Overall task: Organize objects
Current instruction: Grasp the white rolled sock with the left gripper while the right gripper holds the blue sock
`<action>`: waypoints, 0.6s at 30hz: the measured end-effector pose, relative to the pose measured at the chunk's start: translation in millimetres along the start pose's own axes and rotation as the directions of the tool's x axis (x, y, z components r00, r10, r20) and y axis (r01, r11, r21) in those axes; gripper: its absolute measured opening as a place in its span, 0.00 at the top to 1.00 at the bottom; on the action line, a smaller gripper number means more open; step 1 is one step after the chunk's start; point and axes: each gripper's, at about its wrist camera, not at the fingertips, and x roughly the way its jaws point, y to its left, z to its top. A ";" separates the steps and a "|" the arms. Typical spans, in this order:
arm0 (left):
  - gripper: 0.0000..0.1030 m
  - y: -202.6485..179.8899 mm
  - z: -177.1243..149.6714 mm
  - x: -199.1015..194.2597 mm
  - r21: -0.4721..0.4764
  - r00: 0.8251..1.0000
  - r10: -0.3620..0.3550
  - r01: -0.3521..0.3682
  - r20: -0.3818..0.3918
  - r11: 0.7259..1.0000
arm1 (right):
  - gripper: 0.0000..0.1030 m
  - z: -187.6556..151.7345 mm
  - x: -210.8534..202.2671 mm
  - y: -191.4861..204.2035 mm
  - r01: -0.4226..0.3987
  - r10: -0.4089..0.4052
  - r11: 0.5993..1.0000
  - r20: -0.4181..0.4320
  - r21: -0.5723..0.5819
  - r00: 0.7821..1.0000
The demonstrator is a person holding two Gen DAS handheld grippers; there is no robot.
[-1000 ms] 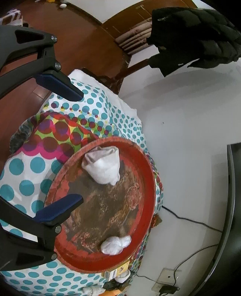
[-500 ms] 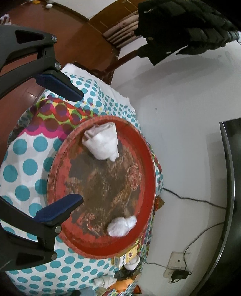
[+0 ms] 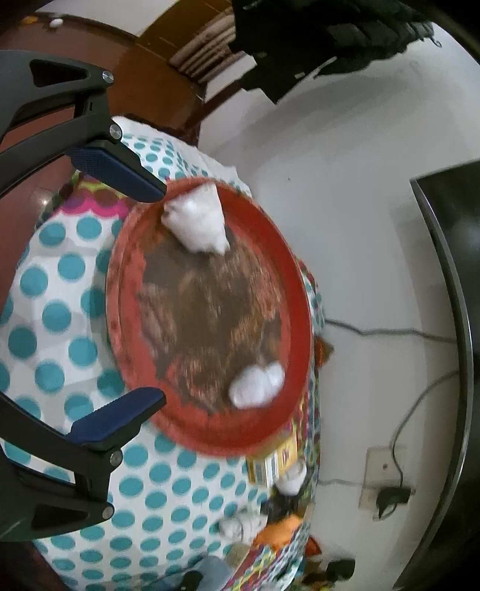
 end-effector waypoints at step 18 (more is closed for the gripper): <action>0.00 -133.8 33.0 2.6 0.177 0.978 -0.209 0.211 -0.030 0.961 | 0.79 17.6 -8.0 -117.8 0.171 -0.184 0.972 0.066 0.163 0.981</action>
